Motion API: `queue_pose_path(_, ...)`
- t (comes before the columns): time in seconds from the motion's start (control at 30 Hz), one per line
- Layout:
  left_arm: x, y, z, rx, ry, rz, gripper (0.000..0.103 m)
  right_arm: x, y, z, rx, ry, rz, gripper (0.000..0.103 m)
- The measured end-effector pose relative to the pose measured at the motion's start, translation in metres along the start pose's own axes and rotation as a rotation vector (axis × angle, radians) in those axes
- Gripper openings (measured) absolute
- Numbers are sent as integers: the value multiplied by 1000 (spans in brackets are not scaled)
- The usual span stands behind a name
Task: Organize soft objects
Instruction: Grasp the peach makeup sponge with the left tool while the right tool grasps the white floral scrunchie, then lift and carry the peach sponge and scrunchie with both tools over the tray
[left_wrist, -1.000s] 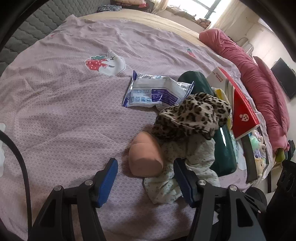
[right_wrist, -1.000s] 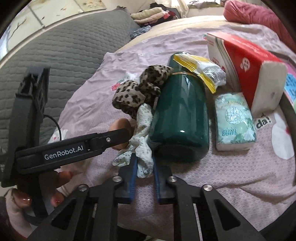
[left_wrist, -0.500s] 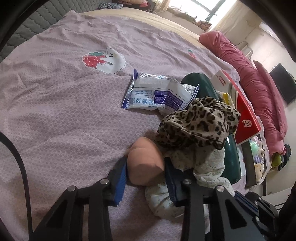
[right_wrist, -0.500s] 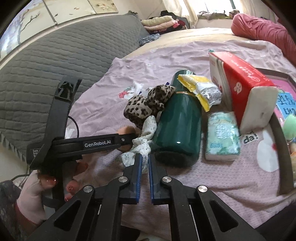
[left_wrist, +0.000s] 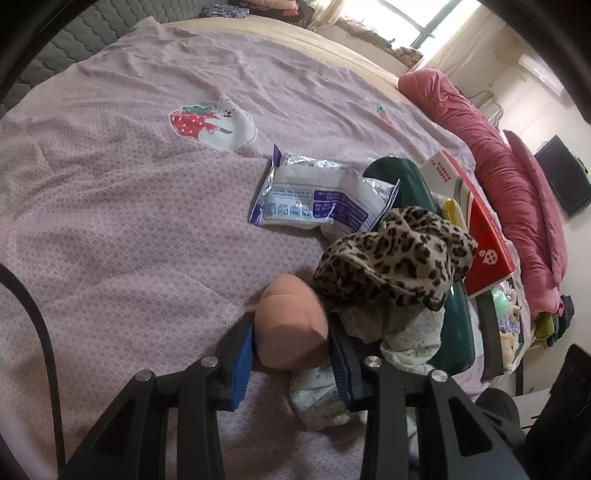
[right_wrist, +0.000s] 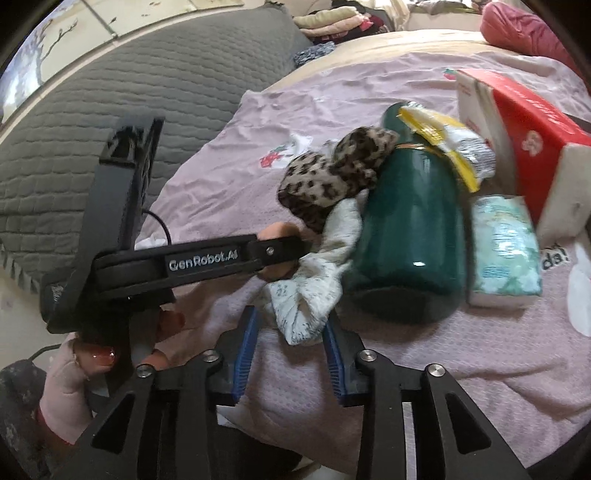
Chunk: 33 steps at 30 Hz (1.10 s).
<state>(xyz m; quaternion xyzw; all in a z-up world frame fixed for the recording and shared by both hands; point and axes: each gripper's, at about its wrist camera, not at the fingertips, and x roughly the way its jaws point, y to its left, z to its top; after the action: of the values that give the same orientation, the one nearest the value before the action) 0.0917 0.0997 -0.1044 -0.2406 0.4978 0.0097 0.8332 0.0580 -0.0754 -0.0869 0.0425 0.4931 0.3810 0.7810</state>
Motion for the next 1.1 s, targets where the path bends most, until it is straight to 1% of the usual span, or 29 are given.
queue_pose_path(0.07, -1, 3, 2, -9, -5, -7, 38, 6, 3, -1, 5, 7, -6, 48)
queue_pose_path(0.1, -2, 5, 3, -15, -8, -9, 38, 11, 3, 0, 17, 16, -10, 49)
queue_pose_path(0.17, -3, 7, 6, -20, -12, -8, 38, 17, 3, 2, 50, 18, -25, 57)
queue_pose_path(0.23, -3, 10, 7, -24, -12, -9, 38, 21, 3, 4, 79, 9, -59, 61)
queue_pose_path(0.4, 0, 11, 9, -19, -3, -16, 38, 33, 3, 10, 138, -23, -101, 61)
queue_pose_path(0.47, 2, 10, 9, -15, -1, -14, 38, 40, 0, 11, 166, -29, -101, 61)
queue_pose_path(0.5, 3, 10, 9, -11, 1, -13, 38, 42, -1, 11, 167, -34, -104, 59)
queue_pose_path(0.57, 3, 9, 8, -8, 3, -9, 38, 44, -1, 10, 128, -49, -118, 24)
queue_pose_path(0.67, 2, 9, 7, -12, 1, -13, 38, 43, -1, 9, 94, -36, -111, 18)
queue_pose_path(0.77, 1, 9, 7, -14, -4, -15, 38, 31, 2, 9, 59, -48, -92, 15)
queue_pose_path(0.87, -3, 5, 6, 6, -13, -12, 38, 9, 12, 13, -20, -102, -90, 14)
queue_pose_path(0.93, -4, 3, 5, 15, -18, -10, 38, -3, 12, 15, -28, -128, -84, 14)
queue_pose_path(1.03, -2, 4, 3, 13, -11, -2, 37, -26, 14, 17, -88, -178, -116, 14)
queue_pose_path(1.1, -1, 4, 1, 12, -7, -1, 37, -41, 12, 18, -101, -204, -115, 14)
